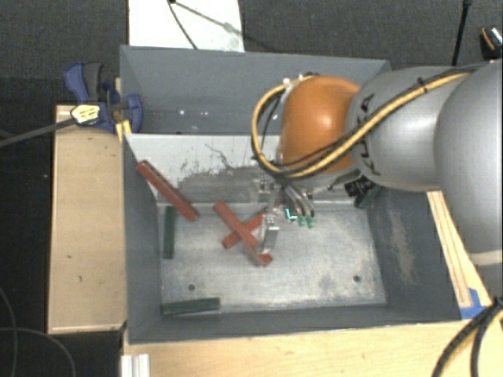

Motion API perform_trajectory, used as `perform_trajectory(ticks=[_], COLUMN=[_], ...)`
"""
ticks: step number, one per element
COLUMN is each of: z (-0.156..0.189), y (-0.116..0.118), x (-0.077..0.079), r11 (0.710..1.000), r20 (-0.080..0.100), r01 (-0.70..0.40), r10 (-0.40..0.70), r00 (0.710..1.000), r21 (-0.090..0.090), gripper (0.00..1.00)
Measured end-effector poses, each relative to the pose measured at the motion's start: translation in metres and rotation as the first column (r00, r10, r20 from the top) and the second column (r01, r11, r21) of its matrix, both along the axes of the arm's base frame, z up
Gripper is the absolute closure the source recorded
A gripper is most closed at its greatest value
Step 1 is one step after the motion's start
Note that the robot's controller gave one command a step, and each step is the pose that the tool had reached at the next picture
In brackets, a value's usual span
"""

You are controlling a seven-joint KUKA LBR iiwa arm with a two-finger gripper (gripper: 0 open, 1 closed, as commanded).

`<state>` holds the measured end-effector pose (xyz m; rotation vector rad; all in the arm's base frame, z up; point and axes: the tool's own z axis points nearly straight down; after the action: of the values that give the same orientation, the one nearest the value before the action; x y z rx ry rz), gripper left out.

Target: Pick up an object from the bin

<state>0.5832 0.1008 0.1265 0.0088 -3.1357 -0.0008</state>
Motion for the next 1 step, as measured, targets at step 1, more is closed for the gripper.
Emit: perform_trajectory(ticks=[1], z=[-0.0595], y=[0.0044], x=[-0.0274], r11=[1.0], r20=[0.001], r01=[-0.019], r10=[0.019], r00=[1.0], r21=[0.0], gripper=[0.0])
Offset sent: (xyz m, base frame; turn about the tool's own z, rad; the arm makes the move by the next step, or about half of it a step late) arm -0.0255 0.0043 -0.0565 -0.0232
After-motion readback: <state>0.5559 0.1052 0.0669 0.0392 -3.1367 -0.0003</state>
